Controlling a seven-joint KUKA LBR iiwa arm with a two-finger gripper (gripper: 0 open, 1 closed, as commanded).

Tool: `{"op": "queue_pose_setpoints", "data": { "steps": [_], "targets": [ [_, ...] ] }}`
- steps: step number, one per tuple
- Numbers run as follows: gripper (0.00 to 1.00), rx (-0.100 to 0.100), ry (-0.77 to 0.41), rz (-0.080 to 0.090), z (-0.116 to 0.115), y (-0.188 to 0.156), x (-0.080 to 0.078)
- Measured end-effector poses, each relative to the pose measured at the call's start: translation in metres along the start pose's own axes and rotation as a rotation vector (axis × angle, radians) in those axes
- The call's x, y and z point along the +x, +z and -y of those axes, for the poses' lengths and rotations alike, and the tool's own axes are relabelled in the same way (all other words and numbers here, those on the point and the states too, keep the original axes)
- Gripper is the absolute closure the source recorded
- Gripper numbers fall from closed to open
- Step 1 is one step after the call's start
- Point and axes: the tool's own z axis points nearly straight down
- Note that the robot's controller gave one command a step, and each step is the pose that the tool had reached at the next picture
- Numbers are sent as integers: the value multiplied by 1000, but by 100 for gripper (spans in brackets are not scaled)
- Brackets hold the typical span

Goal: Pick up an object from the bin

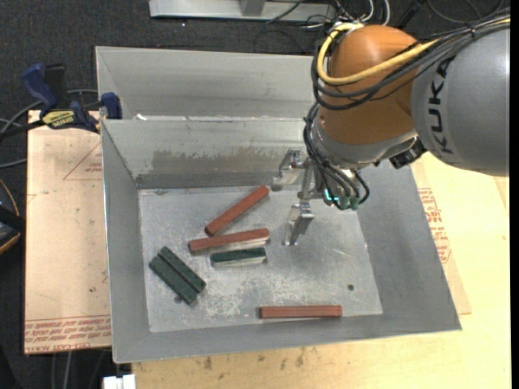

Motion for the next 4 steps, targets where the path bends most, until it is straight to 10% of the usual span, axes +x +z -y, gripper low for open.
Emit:
{"op": "queue_pose_setpoints", "data": {
  "steps": [1,4],
  "targets": [
    [0,-1,2,8,0,-4,-1],
    [0,1,-353,11,-9,87,-72]
  ]
}}
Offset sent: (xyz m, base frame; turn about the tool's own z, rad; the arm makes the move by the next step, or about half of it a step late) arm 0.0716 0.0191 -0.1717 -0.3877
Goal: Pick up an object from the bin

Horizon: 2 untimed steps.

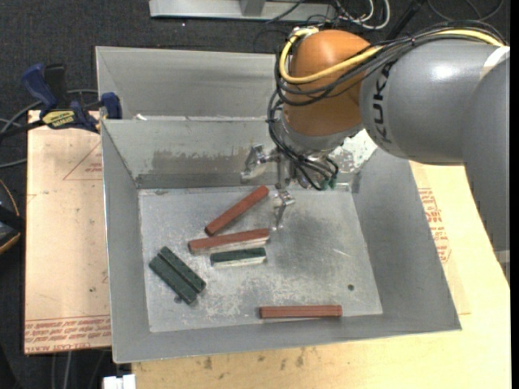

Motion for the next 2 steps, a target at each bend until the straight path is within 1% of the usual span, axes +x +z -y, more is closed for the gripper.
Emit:
{"op": "queue_pose_setpoints", "data": {
  "steps": [1,2],
  "targets": [
    [0,0,128,1,3,65,-1],
    [100,0,-177,11,7,75,-18]
  ]
}}
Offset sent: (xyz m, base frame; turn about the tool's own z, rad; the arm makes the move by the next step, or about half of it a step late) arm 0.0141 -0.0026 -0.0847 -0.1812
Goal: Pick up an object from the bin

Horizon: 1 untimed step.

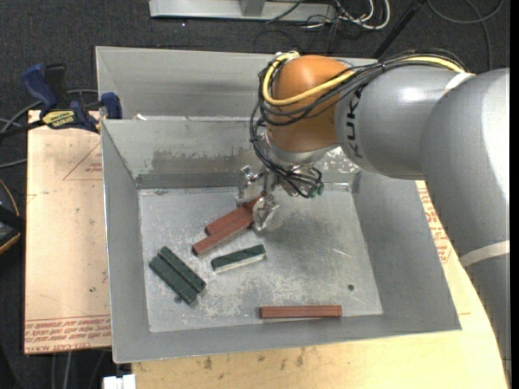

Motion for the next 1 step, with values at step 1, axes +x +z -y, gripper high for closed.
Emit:
{"op": "queue_pose_setpoints", "data": {
  "steps": [1],
  "targets": [
    [100,0,0,0,0,0,0]
  ]
}}
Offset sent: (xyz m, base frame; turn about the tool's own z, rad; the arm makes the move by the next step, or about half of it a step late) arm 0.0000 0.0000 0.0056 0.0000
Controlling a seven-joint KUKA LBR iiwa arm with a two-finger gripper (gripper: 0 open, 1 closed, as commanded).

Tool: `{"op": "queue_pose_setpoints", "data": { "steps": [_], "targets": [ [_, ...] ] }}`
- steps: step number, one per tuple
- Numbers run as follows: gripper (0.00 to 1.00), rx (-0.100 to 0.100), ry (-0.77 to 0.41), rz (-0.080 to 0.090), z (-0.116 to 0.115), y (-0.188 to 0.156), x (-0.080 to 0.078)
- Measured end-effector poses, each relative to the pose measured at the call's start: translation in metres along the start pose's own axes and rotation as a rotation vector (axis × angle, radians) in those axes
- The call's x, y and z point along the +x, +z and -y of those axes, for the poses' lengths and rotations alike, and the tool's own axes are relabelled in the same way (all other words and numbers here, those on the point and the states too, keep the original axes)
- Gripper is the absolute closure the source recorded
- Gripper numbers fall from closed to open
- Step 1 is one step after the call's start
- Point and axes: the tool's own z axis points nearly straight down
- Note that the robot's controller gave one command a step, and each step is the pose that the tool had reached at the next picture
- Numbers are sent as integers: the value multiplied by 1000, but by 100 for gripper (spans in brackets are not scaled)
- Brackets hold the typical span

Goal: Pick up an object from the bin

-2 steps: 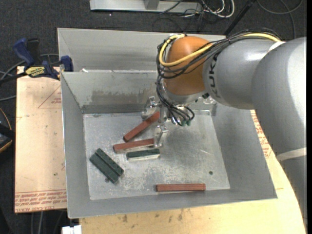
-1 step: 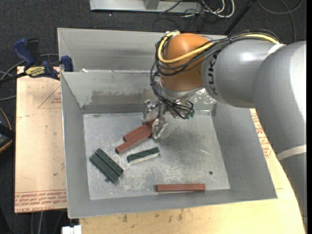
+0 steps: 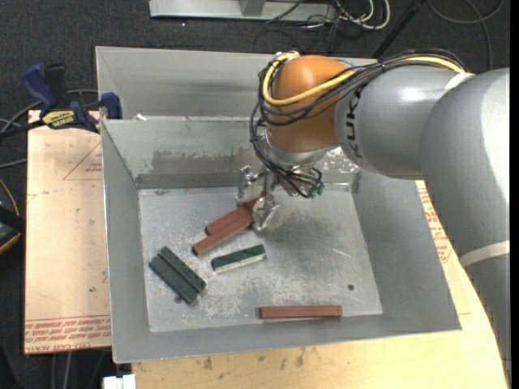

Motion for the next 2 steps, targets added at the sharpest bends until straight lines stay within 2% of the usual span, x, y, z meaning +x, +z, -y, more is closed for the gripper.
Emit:
{"op": "queue_pose_setpoints", "data": {
  "steps": [1,2],
  "targets": [
    [100,-2,2,-10,0,-6,-1],
    [100,3,2,-4,0,-92,-4]
  ]
}}
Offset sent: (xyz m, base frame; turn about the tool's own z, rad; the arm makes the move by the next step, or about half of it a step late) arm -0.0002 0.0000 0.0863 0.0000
